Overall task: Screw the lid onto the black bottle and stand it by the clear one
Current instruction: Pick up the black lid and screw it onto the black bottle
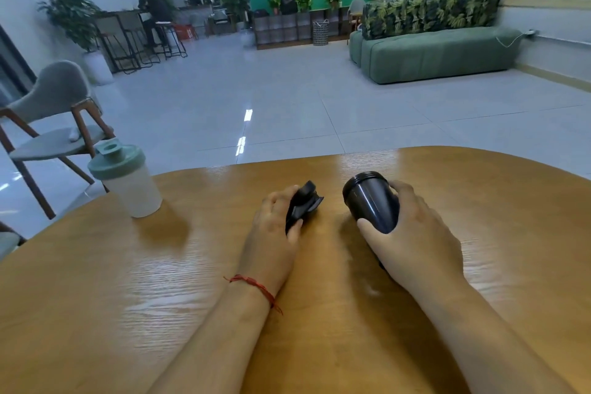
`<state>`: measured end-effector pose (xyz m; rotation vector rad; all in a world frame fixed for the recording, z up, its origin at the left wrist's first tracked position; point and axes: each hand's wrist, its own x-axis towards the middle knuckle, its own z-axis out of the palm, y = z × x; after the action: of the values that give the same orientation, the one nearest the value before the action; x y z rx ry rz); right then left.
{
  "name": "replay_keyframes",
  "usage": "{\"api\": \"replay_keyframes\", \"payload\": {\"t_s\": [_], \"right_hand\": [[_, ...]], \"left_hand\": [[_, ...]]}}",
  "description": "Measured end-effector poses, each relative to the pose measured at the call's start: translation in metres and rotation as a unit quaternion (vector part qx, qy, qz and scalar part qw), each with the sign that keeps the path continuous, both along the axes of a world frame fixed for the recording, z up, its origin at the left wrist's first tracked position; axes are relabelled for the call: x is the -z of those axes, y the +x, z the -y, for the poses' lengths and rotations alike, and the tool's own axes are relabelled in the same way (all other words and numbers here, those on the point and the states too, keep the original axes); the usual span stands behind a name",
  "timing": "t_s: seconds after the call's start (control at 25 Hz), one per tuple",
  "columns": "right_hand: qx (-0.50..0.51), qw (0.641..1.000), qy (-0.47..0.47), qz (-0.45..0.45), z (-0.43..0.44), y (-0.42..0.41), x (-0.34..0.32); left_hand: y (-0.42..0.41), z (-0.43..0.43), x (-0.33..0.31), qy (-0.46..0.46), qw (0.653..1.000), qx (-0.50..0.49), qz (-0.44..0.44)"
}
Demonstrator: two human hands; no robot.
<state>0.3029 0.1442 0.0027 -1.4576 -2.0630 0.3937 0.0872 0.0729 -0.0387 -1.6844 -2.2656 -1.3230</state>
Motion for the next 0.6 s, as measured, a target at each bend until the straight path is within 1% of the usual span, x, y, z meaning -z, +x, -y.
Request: {"api": "replay_keyframes", "payload": {"t_s": [0.08, 0.12, 0.16, 0.2, 0.28, 0.32, 0.4, 0.48, 0.52, 0.6], "right_hand": [[-0.037, 0.997, 0.005, -0.065, 0.001, -0.002, 0.003], [-0.061, 0.992, -0.004, -0.108, 0.001, -0.004, 0.005], [-0.086, 0.985, -0.020, -0.149, 0.001, -0.005, 0.007], [-0.111, 0.976, -0.040, -0.181, 0.002, -0.006, 0.009], [-0.151, 0.962, -0.072, -0.214, 0.003, -0.008, 0.010], [-0.163, 0.958, -0.080, -0.220, 0.003, -0.008, 0.011], [-0.175, 0.954, -0.082, -0.230, 0.003, -0.009, 0.012], [-0.184, 0.950, -0.081, -0.238, 0.003, -0.009, 0.013], [-0.192, 0.949, -0.079, -0.238, 0.003, -0.009, 0.013], [-0.211, 0.947, -0.073, -0.232, 0.004, -0.010, 0.014]], "left_hand": [[-0.005, 0.003, -0.005, 0.038, 0.998, -0.022, 0.051], [-0.008, 0.005, -0.006, 0.052, 0.993, -0.037, 0.095], [-0.010, 0.007, -0.008, 0.062, 0.984, -0.046, 0.162], [-0.012, 0.008, -0.010, 0.073, 0.963, -0.046, 0.255], [-0.015, 0.010, -0.014, 0.103, 0.893, -0.025, 0.438], [-0.016, 0.011, -0.017, 0.119, 0.858, -0.012, 0.500], [-0.015, 0.014, -0.023, 0.143, 0.805, 0.015, 0.575], [-0.013, 0.016, -0.029, 0.144, 0.764, 0.034, 0.629], [-0.011, 0.017, -0.030, 0.137, 0.749, 0.043, 0.647], [-0.011, 0.018, -0.029, 0.123, 0.736, 0.059, 0.663]]}}
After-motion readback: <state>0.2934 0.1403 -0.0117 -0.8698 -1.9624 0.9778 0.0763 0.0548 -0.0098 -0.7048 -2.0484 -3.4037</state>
